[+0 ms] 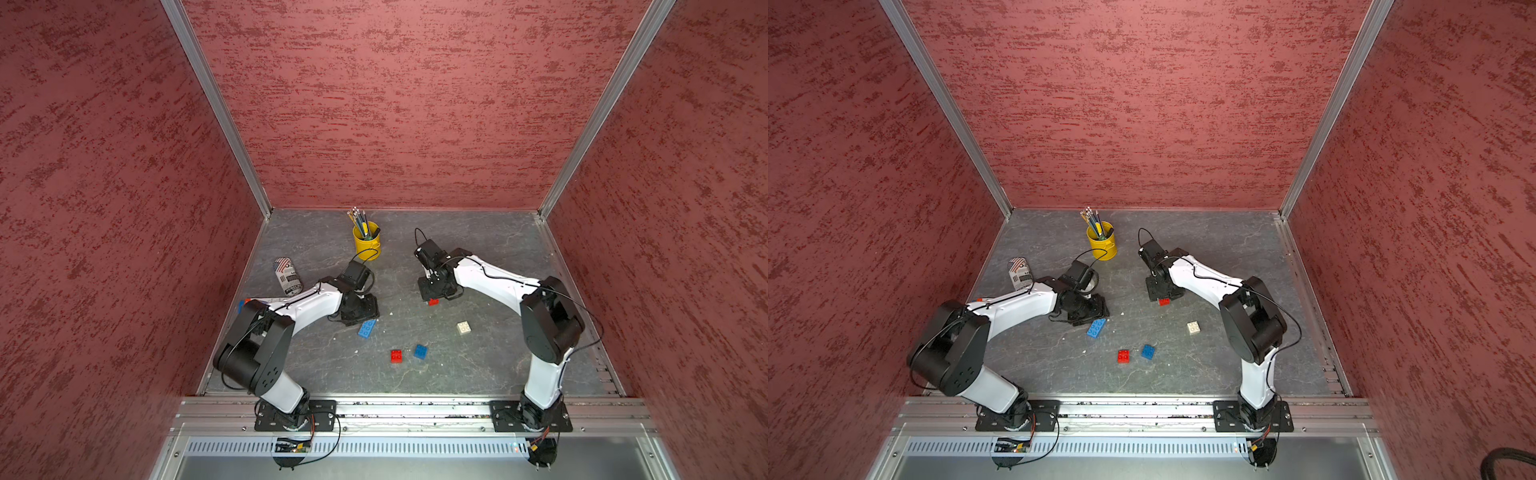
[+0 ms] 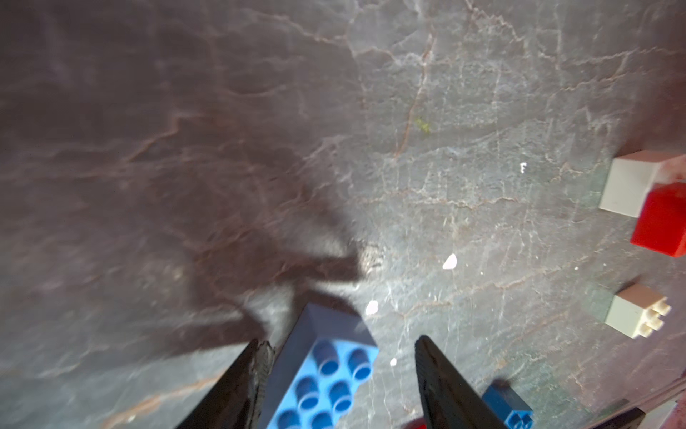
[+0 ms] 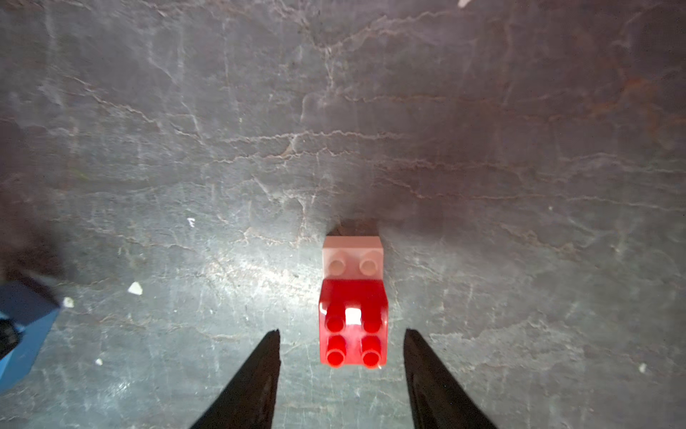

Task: Assemble the letter y with lego
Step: Assemble the lego brick with the lego brick, then move the lego brick at the center of the board.

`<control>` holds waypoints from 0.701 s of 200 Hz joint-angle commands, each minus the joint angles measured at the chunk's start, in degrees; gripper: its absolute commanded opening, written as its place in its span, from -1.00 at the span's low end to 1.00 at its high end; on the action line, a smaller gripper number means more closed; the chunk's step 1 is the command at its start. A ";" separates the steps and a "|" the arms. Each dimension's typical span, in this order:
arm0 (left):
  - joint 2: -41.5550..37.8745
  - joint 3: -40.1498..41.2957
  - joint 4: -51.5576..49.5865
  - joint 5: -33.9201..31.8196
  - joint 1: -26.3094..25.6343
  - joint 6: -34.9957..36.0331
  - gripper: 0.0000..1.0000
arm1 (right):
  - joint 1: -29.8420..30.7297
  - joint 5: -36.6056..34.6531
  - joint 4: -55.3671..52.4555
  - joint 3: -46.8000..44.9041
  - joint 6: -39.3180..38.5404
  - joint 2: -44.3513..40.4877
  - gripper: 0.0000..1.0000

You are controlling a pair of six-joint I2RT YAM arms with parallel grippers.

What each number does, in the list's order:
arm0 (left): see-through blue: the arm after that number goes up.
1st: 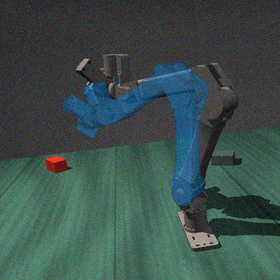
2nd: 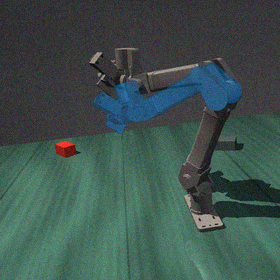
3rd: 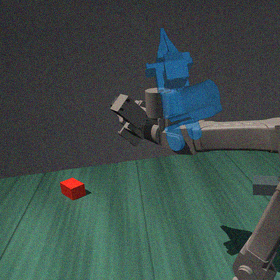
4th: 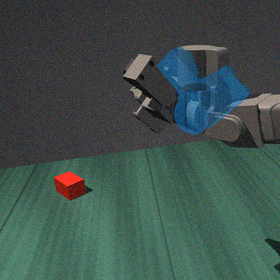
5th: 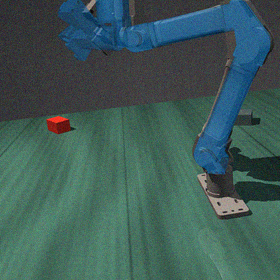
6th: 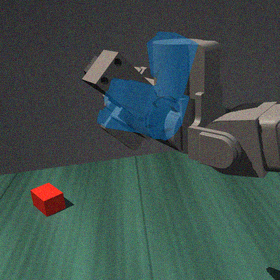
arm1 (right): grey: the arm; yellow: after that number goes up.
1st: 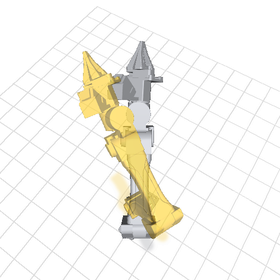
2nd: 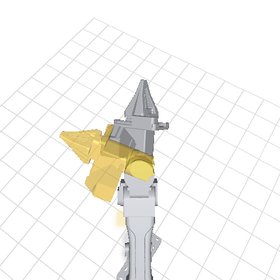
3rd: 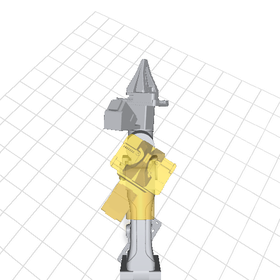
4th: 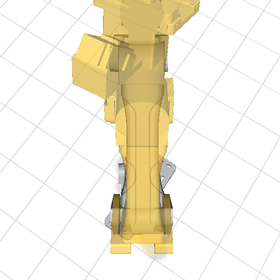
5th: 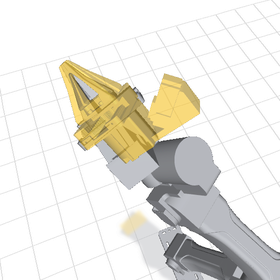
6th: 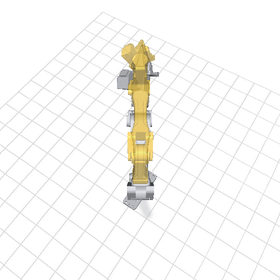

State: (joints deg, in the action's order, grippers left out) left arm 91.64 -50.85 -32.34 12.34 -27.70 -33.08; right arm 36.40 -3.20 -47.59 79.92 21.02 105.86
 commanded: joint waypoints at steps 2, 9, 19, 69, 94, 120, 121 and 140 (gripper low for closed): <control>3.03 -3.01 1.27 0.08 -2.07 1.61 0.27 | -0.72 -1.50 1.83 -2.85 1.42 -4.58 0.13; 3.86 -3.81 1.16 0.19 -2.92 1.67 0.25 | -0.72 -1.46 2.31 -4.06 1.73 -5.51 0.13; 4.72 -4.95 1.17 0.32 -4.11 1.57 0.23 | -0.81 -1.46 3.11 -5.62 2.33 -6.79 0.13; 4.36 -7.32 -0.62 -1.70 -8.24 0.10 0.23 | -0.81 -0.67 6.43 -11.48 4.39 -11.13 0.13; -0.47 -5.58 -2.85 -4.27 -7.74 -0.75 0.27 | -0.85 -0.66 6.81 -12.02 4.47 -12.31 0.14; -6.37 -2.29 -5.00 -5.73 -6.25 -2.22 0.31 | -0.80 -0.32 7.40 -13.00 4.73 -13.71 0.14; -6.55 -2.04 -5.01 -5.74 -6.24 -2.32 0.31 | -0.80 -0.32 7.46 -13.06 4.73 -13.73 0.14; -9.25 1.04 -4.77 -5.49 -5.31 -3.67 0.34 | -0.92 -0.14 7.83 -13.73 4.73 -14.29 0.15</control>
State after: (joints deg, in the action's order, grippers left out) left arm 85.19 -53.12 -35.20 8.45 -34.11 -34.52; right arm 35.88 -3.25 -41.65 67.22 24.95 93.38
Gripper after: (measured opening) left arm 0.664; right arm 0.573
